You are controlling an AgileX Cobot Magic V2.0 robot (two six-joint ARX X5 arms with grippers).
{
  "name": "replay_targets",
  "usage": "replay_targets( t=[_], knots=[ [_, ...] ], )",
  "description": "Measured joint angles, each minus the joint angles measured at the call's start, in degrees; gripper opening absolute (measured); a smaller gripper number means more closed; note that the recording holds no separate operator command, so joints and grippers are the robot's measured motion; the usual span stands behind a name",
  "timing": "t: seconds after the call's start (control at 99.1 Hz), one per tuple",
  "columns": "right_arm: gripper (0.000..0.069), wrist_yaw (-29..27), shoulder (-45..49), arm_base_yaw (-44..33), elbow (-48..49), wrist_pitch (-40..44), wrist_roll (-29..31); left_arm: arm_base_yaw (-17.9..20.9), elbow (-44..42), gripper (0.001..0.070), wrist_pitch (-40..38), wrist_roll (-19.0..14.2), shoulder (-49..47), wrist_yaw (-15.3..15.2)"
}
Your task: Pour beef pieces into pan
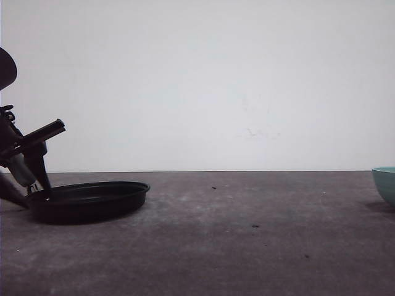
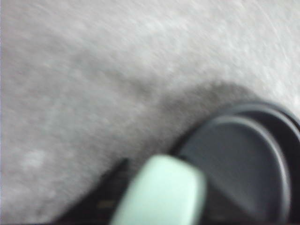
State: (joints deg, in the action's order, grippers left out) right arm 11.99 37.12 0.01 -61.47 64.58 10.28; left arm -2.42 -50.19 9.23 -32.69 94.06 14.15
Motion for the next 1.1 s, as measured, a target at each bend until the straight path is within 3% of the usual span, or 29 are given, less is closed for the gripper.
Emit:
replay_targets(
  t=[0.091, 0.434, 0.545, 0.686, 0.898, 1.1],
  knots=[
    [0.0684, 0.0, 0.0, 0.0, 0.0, 0.0, 0.0, 0.0, 0.0, 0.0053, -0.1, 0.0, 0.0, 1.2],
    [0.0684, -1.9, 0.0, 0.0, 0.0, -0.4, 0.0, 0.0, 0.5, 0.0047, 1.4, 0.0, -4.2, 2.8],
    [0.0674, -7.4, 0.2, -0.1, 0.0, -2.2, 0.0, -0.4, 0.5, 0.0046, 3.3, -0.4, -10.0, 4.2],
    [0.0568, -15.0, 2.9, -2.3, 0.0, -5.9, 0.0, -3.2, 0.5, 0.0046, 8.2, -1.3, -16.9, 4.3],
    [0.0499, -10.5, 15.1, -7.0, 0.0, -11.7, 0.0, -8.9, 0.5, 0.0046, 10.1, -6.2, -22.9, 4.2],
    [0.0484, -6.9, 29.7, -10.2, 0.3, -15.4, 1.2, -12.7, 0.5, 0.0046, 10.1, -9.0, -28.1, 5.1]
  ],
)
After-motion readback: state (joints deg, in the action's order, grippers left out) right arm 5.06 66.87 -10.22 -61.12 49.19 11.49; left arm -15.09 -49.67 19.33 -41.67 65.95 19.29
